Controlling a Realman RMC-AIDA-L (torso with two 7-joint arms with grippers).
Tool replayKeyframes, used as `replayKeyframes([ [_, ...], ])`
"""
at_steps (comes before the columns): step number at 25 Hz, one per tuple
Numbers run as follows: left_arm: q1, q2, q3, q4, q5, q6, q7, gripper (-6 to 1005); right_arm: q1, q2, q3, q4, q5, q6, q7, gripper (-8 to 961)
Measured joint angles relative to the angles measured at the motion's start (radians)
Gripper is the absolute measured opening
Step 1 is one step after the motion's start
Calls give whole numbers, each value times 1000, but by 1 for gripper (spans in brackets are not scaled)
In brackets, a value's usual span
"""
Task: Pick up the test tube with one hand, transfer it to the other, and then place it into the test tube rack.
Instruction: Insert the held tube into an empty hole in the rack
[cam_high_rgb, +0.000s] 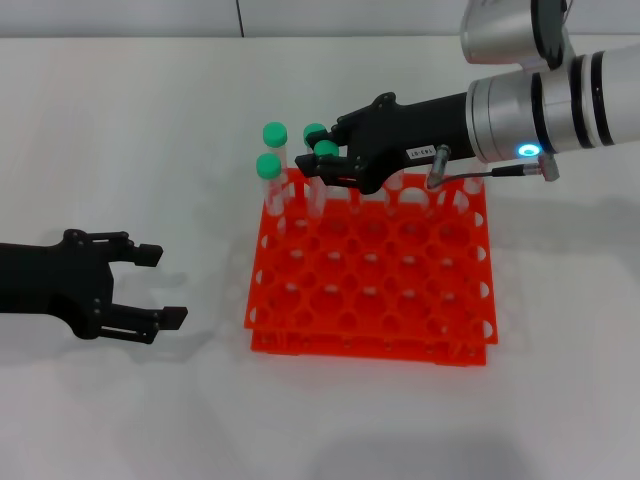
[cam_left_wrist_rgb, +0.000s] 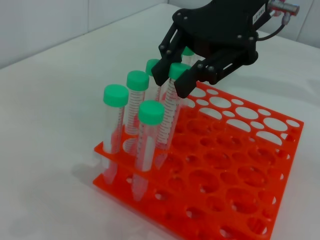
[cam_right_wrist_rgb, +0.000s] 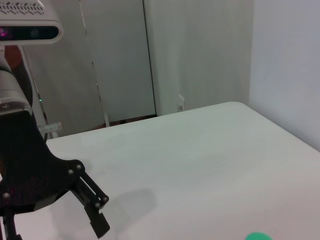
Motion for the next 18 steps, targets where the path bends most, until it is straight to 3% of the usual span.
replayKeyframes([
  [18, 1, -1, 0, 0, 0, -2, 0, 884, 14, 2, -1, 23, 0, 0, 0, 333],
])
